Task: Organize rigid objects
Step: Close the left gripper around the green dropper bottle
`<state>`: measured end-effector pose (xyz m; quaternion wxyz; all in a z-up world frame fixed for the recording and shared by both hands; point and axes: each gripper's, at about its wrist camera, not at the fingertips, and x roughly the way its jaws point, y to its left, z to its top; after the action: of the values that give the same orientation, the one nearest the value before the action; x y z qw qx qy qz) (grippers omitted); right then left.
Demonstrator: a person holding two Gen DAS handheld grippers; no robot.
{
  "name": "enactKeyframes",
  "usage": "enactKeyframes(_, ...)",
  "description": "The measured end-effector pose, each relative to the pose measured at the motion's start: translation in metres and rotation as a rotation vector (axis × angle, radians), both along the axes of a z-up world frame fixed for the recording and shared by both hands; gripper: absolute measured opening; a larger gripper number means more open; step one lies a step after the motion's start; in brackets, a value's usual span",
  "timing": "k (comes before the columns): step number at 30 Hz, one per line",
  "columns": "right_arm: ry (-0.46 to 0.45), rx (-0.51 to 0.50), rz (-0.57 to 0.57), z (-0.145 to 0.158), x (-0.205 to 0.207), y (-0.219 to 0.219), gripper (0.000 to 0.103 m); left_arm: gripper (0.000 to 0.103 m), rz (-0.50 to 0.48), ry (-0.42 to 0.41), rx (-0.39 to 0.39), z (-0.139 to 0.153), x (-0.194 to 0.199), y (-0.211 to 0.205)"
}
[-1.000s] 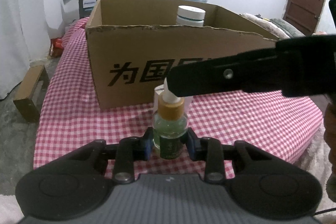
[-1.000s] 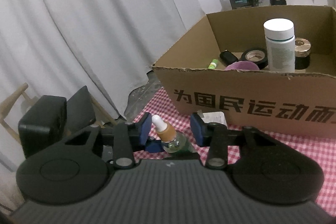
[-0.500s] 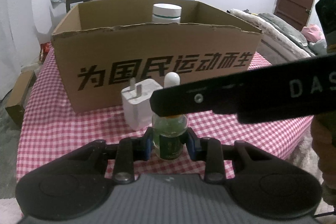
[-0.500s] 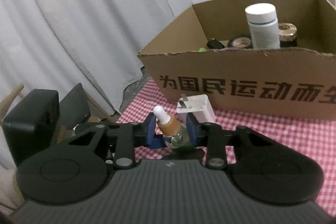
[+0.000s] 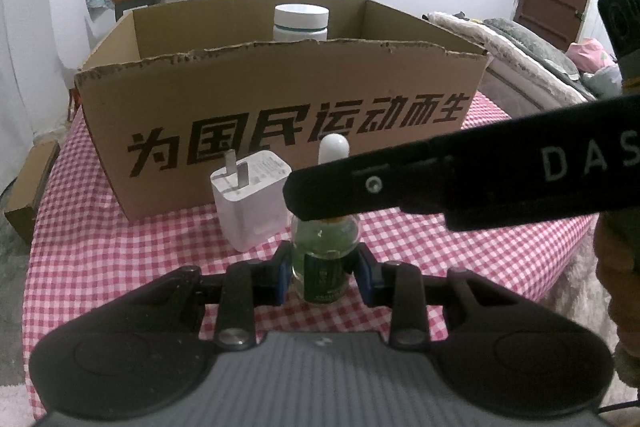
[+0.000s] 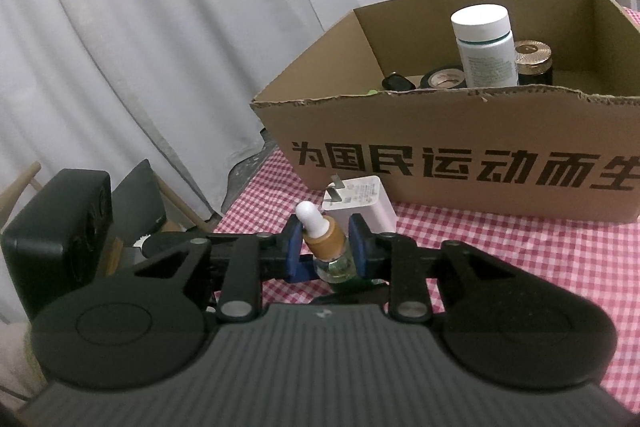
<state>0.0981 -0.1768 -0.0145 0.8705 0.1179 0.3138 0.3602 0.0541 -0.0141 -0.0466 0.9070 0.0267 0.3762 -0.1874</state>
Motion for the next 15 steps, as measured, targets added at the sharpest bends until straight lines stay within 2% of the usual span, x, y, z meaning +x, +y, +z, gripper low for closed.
enactKeyframes(15,0.006,0.001,-0.008,-0.0001,0.0001,-0.0004,0.024,0.034,0.005,0.003,0.006,-0.0056,0.0043,-0.0042)
